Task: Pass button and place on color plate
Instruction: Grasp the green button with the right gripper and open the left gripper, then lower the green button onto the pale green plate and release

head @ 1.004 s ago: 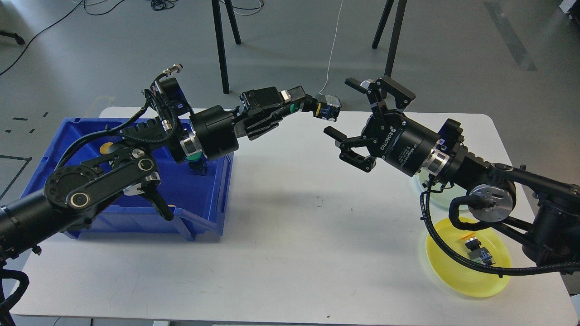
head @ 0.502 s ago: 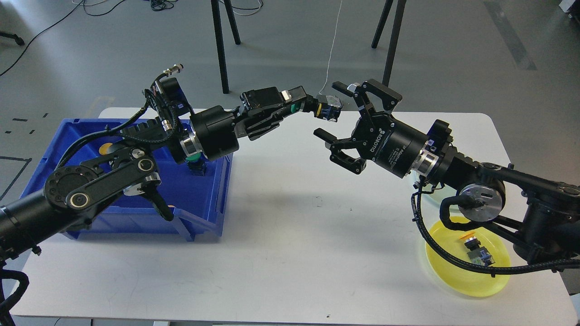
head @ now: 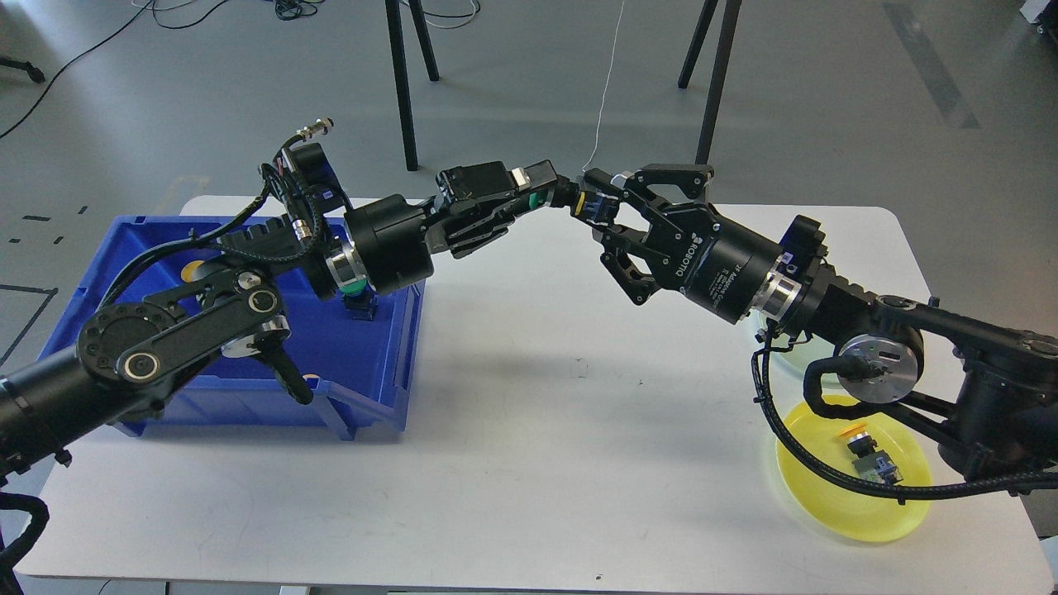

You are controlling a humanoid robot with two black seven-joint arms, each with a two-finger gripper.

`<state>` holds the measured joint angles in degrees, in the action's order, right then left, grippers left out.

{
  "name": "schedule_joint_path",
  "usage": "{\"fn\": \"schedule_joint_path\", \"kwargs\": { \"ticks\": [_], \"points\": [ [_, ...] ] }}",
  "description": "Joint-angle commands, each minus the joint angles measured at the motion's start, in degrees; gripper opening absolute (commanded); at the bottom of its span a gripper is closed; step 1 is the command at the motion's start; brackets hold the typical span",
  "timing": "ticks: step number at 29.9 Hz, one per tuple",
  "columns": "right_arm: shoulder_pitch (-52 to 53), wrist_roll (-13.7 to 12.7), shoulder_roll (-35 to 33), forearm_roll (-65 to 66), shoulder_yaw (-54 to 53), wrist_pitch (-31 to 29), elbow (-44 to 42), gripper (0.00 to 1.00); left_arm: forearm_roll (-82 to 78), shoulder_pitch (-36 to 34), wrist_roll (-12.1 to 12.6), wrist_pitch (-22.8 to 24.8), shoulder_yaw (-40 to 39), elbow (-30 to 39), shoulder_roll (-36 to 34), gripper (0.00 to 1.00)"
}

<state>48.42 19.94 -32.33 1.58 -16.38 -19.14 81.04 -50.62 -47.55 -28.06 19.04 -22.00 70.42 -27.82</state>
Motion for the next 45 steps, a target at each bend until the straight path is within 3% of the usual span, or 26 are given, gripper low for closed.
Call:
{"fn": "schedule_joint_path", "kwargs": {
  "ticks": [1, 4, 6, 7, 9, 12, 14, 23, 29, 33, 39, 45],
  "points": [
    [0.0, 0.0, 0.0, -0.1, -0.1, 0.1, 0.0, 0.09, -0.1, 0.0, 0.1, 0.1, 0.1, 0.0, 0.0, 0.18],
    [0.0, 0.0, -0.2, -0.1, 0.0, 0.1, 0.1, 0.07, -0.1, 0.0, 0.1, 0.1, 0.1, 0.1, -0.1, 0.19],
    [0.0, 0.0, -0.3, -0.1, 0.0, 0.1, 0.2, 0.06, 0.0, 0.0, 0.1, 0.2, 0.1, 0.1, 0.0, 0.26],
    [0.0, -0.1, -0.4, -0.1, 0.0, 0.1, 0.3, 0.06, 0.1, 0.0, 0.1, 0.2, -0.1, 0.1, 0.0, 0.33],
    [0.0, -0.1, -0.6, -0.1, 0.1, 0.0, 0.9, 0.05, 0.3, 0.0, 0.1, 0.3, -0.4, 0.1, 0.0, 0.57],
    [-0.1, 0.0, -0.7, 0.1, 0.2, 0.0, 1.7, 0.05, 0.3, -0.1, 0.1, 0.7, -0.5, 0.0, 0.0, 0.66],
    [-0.2, 0.0, -0.7, 0.1, 0.3, 0.1, 1.8, 0.04, 0.6, -0.1, 0.1, 1.1, -0.6, 0.0, 0.0, 0.81],
    [-3.8, 0.7, -7.6, -1.0, -3.2, 1.0, 1.8, 0.03, 1.8, -0.2, 0.1, 2.3, -0.6, -0.2, 0.0, 0.85],
    [-21.9, 1.9, -10.1, -15.0, -18.8, 3.0, 0.1, 0.03, 2.0, -0.3, 0.1, 2.7, -0.6, -0.3, 0.0, 0.85],
    [-28.4, 1.5, -9.5, -22.6, -23.5, 12.0, -3.0, 0.03, 2.1, -0.3, 0.1, 2.7, -0.6, -0.3, 0.0, 0.85],
    [-28.7, 1.2, -7.0, -30.8, -24.1, 33.8, -6.6, 0.03, 2.2, -0.3, 0.1, 2.7, -0.5, -0.4, -0.1, 0.85],
    [-25.8, -2.5, -2.8, -30.7, -22.9, 41.4, -11.3, 0.04, 2.2, -0.2, 0.1, 2.7, -0.6, -0.4, -0.1, 0.85]
  ]
}}
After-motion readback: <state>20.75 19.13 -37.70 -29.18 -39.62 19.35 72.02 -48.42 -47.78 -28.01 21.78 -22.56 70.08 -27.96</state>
